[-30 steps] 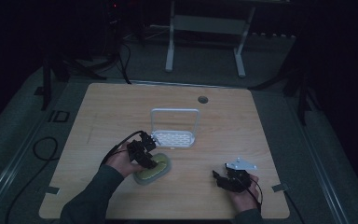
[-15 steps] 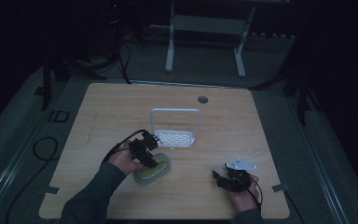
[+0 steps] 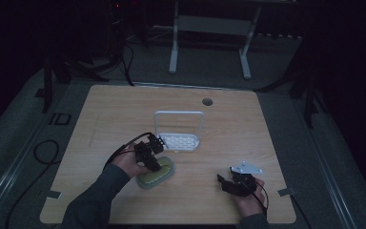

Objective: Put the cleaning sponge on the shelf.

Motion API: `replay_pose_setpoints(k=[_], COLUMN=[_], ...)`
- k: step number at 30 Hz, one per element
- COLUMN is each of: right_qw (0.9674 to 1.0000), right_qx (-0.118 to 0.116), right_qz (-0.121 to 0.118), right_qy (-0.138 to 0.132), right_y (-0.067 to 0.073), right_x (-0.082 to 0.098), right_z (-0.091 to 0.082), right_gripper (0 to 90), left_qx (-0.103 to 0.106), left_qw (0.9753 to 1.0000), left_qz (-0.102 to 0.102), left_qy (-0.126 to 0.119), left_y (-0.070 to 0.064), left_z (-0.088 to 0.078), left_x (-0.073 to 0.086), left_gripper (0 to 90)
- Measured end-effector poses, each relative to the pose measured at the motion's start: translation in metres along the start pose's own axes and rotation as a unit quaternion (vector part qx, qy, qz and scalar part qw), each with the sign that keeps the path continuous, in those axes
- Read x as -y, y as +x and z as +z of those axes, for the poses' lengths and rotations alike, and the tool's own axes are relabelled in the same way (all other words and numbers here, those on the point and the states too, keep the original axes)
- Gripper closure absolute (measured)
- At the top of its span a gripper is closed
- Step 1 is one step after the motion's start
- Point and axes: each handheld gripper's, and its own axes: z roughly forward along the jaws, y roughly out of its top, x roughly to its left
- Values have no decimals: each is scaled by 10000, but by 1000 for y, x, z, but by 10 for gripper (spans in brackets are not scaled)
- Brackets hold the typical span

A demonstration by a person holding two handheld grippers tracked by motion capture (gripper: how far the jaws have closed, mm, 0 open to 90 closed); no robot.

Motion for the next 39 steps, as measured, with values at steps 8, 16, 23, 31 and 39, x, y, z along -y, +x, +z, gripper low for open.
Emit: replay_pose_setpoints(k=[8, 16, 23, 31, 39], right_qw=[10000, 10000, 10000, 10000, 10000], right_qx=[-5, -6, -11, -16, -14], right_qz=[-7, -8, -17, -24, -33], right_qy=[-1, -2, -2, -4, -10], right_y=[0, 0, 0, 0, 0], right_x=[0, 0, 0, 0, 0], right_z=[0, 0, 0, 0, 0], right_gripper=[358, 357, 357, 357, 357], left_qx=[-21, -27, -28, -50, -137], left_qw=[9999, 9994, 9989, 9983, 9967], left_qz=[55, 147, 198, 253, 433], left_qy=[153, 308, 431, 516, 677], left_y=[-1, -2, -2, -4, -7], left_z=[1, 1, 3, 3, 3], left_x=[-4, -7, -10, -12, -15], left_gripper=[660, 682, 683, 697, 707])
